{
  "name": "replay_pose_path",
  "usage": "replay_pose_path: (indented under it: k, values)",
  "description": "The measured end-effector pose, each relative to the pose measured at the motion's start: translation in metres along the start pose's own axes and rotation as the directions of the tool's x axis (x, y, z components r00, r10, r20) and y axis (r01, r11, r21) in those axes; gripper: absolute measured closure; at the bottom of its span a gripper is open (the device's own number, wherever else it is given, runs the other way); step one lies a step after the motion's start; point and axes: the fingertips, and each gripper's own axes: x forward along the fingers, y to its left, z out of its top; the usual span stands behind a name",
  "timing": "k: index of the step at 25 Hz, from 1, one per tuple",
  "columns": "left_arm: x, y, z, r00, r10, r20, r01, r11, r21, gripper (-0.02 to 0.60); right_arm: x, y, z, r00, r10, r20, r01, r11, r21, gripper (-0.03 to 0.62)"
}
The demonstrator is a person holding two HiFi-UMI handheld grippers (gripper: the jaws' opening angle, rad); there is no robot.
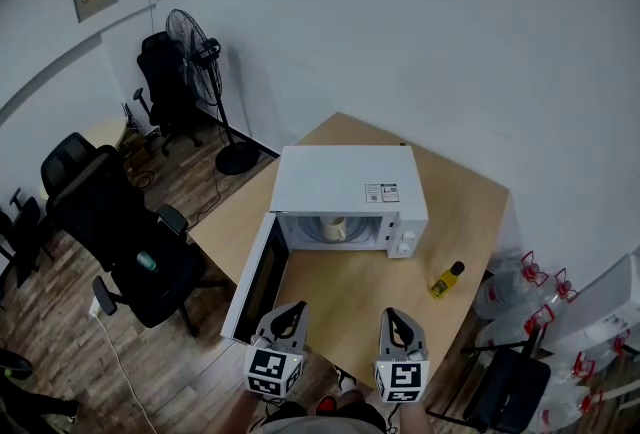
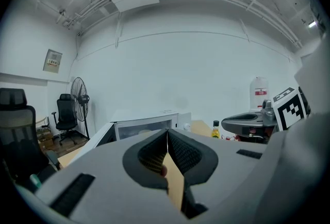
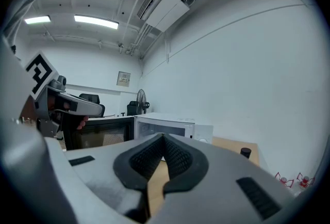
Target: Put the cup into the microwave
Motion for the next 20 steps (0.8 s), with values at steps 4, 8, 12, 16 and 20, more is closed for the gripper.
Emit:
replay_pose_path:
  k: [4, 8, 12, 16, 20]
  values:
    - [0.0031, -0.0003, 0.0016, 1.0, -0.007, 0.002, 0.007, 1.0, 0.002, 0.557, 0.0011, -0.0013, -0.0008, 1.0, -0.006, -0.006, 0.006, 1.0, -0.002, 0.577]
    - [0.004, -0.0019, 0.0013, 1.0, -0.011, 0.003, 0.011, 1.0, 0.001, 0.557, 0.002, -0.0025, -0.0013, 1.0, -0.002, -0.001, 0.002, 1.0, -0.007, 0.577]
    - [0.0048, -0.001, 0.0006, 1.0, -0.01, 0.001, 0.01, 1.0, -0.002, 0.557, 0.0028, -0.003, 0.0, 1.0, -0.004, -0.004, 0.004, 1.0, -0.007, 0.577]
    - [0.0054, -0.0017, 0.0009, 1.0, -0.011, 0.004, 0.011, 1.0, 0.001, 0.557, 0.0029, -0.0025, -0.0016, 1.0, -0.003, -0.006, 0.003, 1.0, -0.006, 0.577]
    - [0.0066, -0.0023, -0.0006, 1.0, -0.013, 0.004, 0.013, 1.0, 0.0, 0.557, 0.0038, -0.0022, -0.0035, 1.0, -0.003, -0.005, 0.003, 1.0, -0.003, 0.577]
